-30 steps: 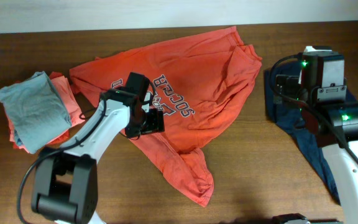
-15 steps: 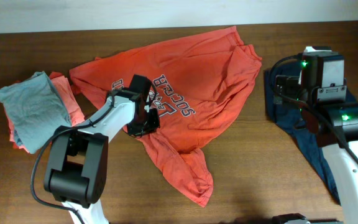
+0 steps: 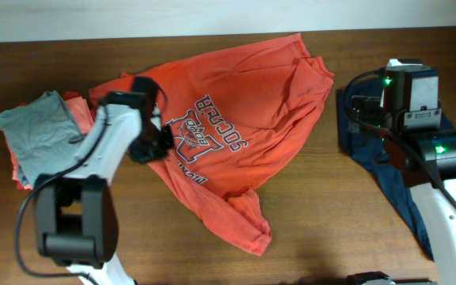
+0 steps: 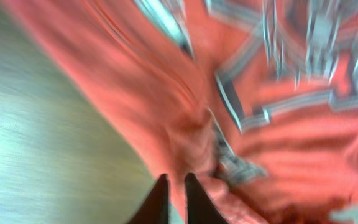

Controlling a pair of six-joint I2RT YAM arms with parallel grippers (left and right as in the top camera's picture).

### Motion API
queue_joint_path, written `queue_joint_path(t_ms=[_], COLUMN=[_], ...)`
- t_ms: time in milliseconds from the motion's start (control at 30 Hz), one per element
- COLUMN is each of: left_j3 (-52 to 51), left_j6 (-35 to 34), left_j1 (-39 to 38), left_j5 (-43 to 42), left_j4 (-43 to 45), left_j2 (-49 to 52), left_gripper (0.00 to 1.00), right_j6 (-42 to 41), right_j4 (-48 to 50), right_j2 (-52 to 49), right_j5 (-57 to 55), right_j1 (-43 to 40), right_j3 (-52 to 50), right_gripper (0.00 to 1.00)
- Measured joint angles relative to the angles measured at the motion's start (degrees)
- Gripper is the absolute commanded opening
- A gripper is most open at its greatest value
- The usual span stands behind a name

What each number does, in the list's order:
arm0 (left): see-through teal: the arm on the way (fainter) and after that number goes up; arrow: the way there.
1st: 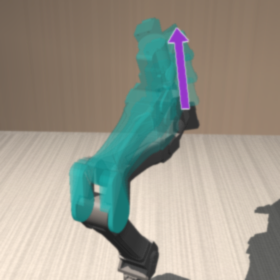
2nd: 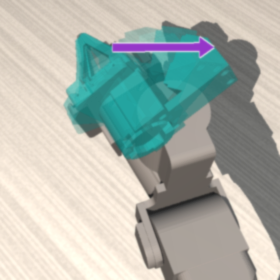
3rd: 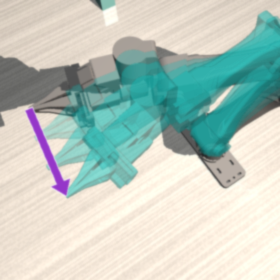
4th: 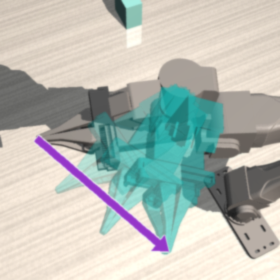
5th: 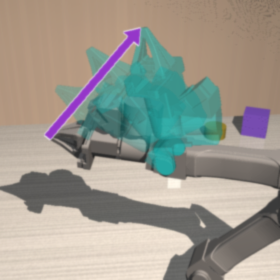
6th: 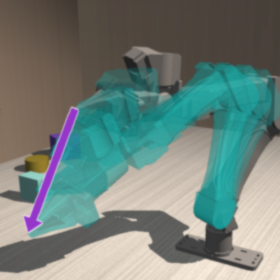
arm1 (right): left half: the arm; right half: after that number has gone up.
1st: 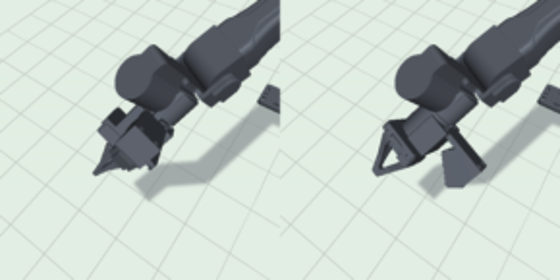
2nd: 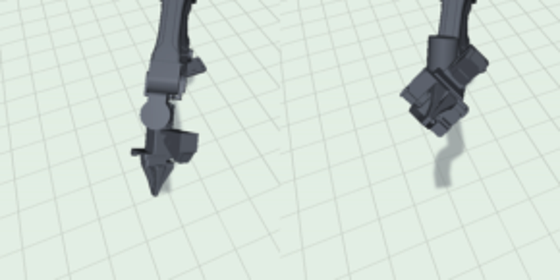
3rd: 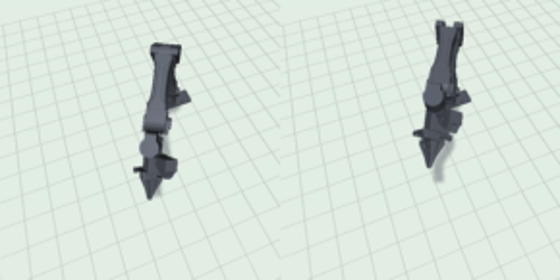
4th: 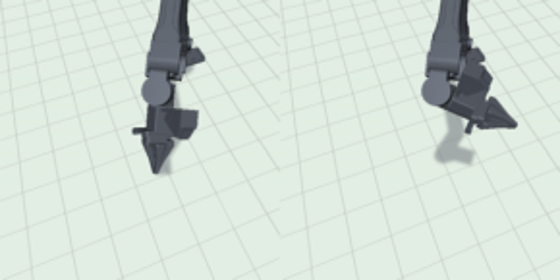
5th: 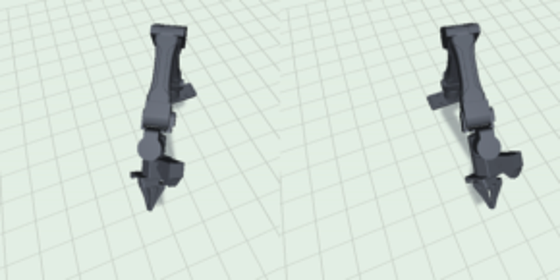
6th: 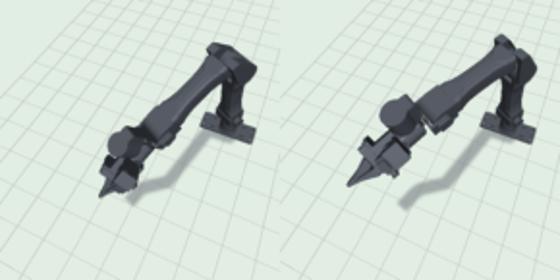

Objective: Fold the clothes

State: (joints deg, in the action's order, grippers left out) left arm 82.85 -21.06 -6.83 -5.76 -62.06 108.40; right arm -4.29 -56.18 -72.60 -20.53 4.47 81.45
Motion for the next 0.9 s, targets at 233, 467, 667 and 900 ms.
queue_joint_path(t_ms=[233, 467, 667, 900], left_j3=[3.9, 4.0, 4.0, 1.6], left_j6=[4.5, 5.6, 6.8, 5.5], left_j1=[7.8, 10.4, 1.9, -13.0], left_j5=[4.9, -5.7, -10.9, -11.5], left_j4=[7.3, -4.9, -12.0, -12.5], left_j2=[-1.8, -1.8, -1.8, -1.8], left_gripper=[0.02, 0.10, 0.38, 0.51], right_j6=[0.0, 0.0, 0.0, 0.0], right_j4=[0.0, 0.0, 0.0, 0.0], right_j2=[0.0, 0.0, -0.1, -0.9], right_j5=[0.0, 0.0, 0.0, 0.0], right_j1=[0.0, 0.0, 0.0, 0.0], right_j3=[0.0, 0.0, 0.0, 0.0], right_gripper=[0.99, 0.99, 0.99, 0.99])
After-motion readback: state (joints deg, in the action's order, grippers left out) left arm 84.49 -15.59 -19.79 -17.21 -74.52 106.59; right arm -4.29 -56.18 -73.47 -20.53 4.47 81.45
